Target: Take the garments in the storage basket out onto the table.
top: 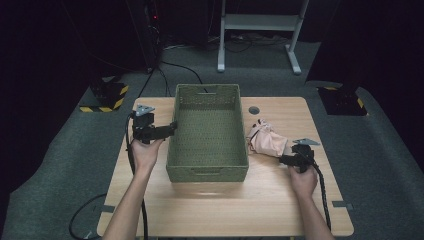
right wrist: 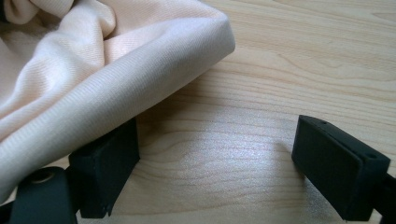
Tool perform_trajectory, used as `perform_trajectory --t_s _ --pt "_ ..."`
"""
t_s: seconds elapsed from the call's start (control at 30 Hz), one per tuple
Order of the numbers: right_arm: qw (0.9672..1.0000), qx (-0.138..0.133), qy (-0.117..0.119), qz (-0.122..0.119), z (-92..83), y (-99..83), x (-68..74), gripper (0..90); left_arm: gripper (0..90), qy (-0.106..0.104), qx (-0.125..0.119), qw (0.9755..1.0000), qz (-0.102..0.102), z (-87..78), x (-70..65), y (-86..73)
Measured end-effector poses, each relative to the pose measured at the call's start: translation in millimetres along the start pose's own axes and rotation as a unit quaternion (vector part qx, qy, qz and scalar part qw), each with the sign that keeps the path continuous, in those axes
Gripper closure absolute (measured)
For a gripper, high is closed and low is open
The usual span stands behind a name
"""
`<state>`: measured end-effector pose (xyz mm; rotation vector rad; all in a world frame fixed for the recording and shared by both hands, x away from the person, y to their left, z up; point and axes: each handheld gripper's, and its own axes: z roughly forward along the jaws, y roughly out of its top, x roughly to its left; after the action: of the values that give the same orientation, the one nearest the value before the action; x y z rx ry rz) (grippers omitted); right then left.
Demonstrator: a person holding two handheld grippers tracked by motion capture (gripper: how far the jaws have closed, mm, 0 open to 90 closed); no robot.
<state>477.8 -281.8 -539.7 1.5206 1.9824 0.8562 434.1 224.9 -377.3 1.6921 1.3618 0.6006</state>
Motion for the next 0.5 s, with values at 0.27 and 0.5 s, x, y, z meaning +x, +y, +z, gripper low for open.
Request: perform_trajectory --t_s 0.27,0.5 --pt "1.0 0.0 0.0 -0.001 0.0 -0.1 0.0 14.4 9.4 0.004 0.002 1.0 -0.006 -3.0 4.3 -7.8" --pt "1.0 -0.001 0.0 -0.001 0.0 -0.1 0.0 14.4 9.4 0.012 0.003 0.9998 -0.013 -5.0 10.4 -12.9"
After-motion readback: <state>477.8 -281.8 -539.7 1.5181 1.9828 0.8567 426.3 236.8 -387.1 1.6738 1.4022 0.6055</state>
